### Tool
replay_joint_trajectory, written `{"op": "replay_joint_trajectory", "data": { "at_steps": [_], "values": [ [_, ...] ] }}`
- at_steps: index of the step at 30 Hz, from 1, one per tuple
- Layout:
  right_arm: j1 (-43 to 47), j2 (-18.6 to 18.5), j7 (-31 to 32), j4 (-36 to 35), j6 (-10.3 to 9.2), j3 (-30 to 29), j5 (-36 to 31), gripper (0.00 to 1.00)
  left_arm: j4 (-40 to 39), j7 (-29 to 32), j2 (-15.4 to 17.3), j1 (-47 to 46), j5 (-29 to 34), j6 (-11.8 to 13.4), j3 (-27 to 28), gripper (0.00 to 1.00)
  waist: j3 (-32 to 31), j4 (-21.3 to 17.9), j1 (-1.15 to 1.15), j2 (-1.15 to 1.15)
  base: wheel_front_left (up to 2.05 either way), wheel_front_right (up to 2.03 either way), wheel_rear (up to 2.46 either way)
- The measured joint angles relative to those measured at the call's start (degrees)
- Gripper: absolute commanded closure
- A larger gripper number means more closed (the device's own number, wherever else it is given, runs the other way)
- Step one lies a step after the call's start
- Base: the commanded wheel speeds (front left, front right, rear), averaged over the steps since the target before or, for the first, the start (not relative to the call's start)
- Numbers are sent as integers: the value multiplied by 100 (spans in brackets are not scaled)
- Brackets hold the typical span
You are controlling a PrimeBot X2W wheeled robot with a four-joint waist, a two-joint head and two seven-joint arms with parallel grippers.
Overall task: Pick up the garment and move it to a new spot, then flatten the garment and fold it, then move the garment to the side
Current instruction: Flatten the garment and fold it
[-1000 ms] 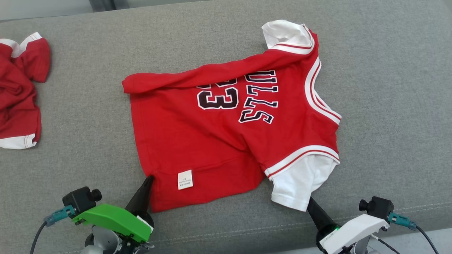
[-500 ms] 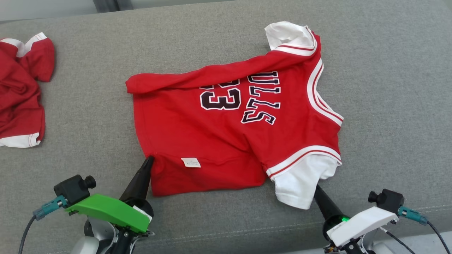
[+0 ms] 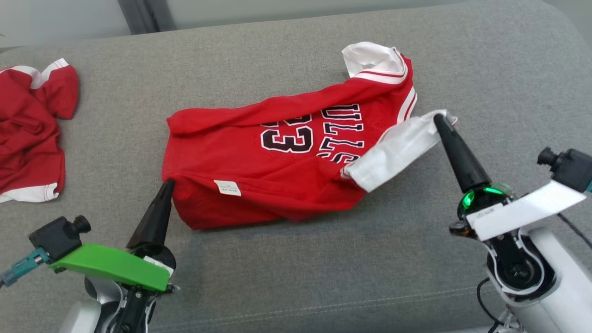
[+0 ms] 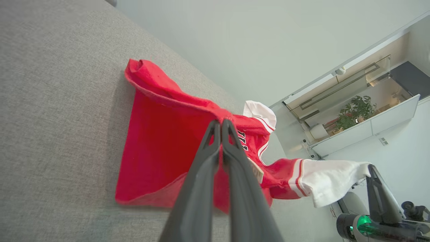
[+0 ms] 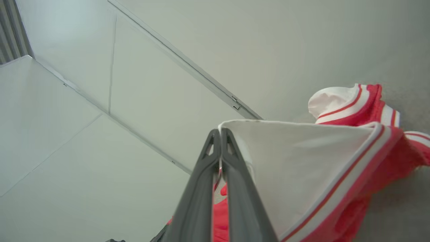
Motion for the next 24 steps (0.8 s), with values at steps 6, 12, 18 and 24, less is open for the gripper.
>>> {"op": "replay_joint_trajectory", "data": {
  "at_steps": [6, 12, 18, 24],
  "values": [
    [-383, -193, 44, -472, 0, -348, 124, 100, -292, -88, 97, -23, -40, 8, 249, 100, -140, -21, 0, 0, 0, 0, 0],
    [-469, -309, 44, -915, 0, -760, 449, 100, -720, -168, 220, -23, -136, 55, 568, 100, -342, -49, 0, 0, 0, 0, 0],
    [-464, -305, 34, -1514, 0, -1023, 805, 100, -1322, -216, 253, 14, -364, 112, 847, 100, -545, -103, 0, 0, 0, 0, 0],
    [-318, -315, -116, -2342, -69, -1505, 1135, 100, -2230, -227, 381, 269, -509, 208, 1138, 100, -759, -200, 0, 0, 0, 0, 0]
  ]
}}
